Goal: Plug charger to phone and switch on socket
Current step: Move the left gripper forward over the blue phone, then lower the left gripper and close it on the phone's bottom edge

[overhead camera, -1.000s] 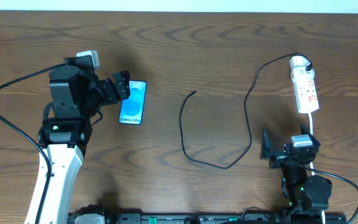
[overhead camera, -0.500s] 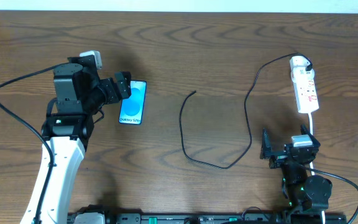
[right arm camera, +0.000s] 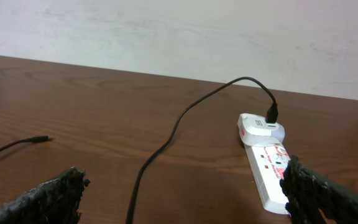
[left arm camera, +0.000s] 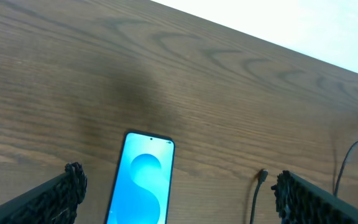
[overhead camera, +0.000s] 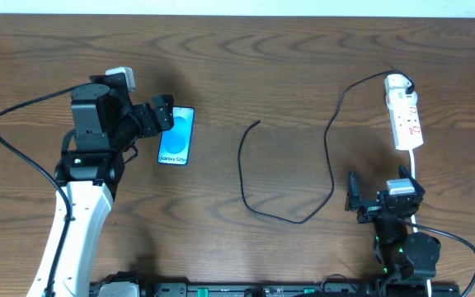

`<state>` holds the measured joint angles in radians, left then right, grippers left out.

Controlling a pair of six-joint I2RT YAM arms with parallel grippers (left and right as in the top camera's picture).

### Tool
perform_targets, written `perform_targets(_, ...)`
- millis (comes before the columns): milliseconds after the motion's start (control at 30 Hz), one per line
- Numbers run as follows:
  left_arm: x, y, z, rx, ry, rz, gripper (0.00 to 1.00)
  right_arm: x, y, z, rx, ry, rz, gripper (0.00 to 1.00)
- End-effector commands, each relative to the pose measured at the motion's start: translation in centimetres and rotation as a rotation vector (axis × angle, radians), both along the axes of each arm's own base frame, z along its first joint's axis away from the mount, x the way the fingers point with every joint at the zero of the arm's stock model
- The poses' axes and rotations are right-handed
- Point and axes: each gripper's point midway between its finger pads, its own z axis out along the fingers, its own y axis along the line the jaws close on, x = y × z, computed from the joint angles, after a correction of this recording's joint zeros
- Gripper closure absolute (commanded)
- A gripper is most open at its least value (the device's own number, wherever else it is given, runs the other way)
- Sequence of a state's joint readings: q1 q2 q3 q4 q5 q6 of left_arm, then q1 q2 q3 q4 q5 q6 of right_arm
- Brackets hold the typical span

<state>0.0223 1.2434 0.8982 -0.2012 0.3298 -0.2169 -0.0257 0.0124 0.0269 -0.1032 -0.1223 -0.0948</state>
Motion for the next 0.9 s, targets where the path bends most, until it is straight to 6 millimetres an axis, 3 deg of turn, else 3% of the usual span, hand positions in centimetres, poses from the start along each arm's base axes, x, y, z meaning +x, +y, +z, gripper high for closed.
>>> perform_targets(0, 0.8, 0.9, 1.4, 0.03, -0.031, 0.05, 0.01, 0.0, 0.2, -0.1, 0.011, -0.001, 0.005, 0.01)
perform_targets(300, 1.4, 0.9, 1.0, 0.064, 0.077, 0.022, 0.01, 0.0, 0.2, -0.1, 0.011, -0.002, 0.005, 0.01)
perform_targets(567, 2.4, -0.2, 1.4, 0.213, 0.187, -0.033, 0.01, 0.0, 0.2, -0.1, 0.011, -0.001, 0.005, 0.01)
perform_targets(700, 2.5, -0.8, 0.3, 0.248, 0.251, -0.074, 0.02, 0.0, 0.2, -0.1, 0.011, -0.002, 0.005, 0.01)
perform_targets(867, 2.2, -0.9, -2.9, 0.279, 0.355, -0.117, 0.02, 0.0, 0.2, -0.1, 0.011, -0.002, 0.005, 0.01)
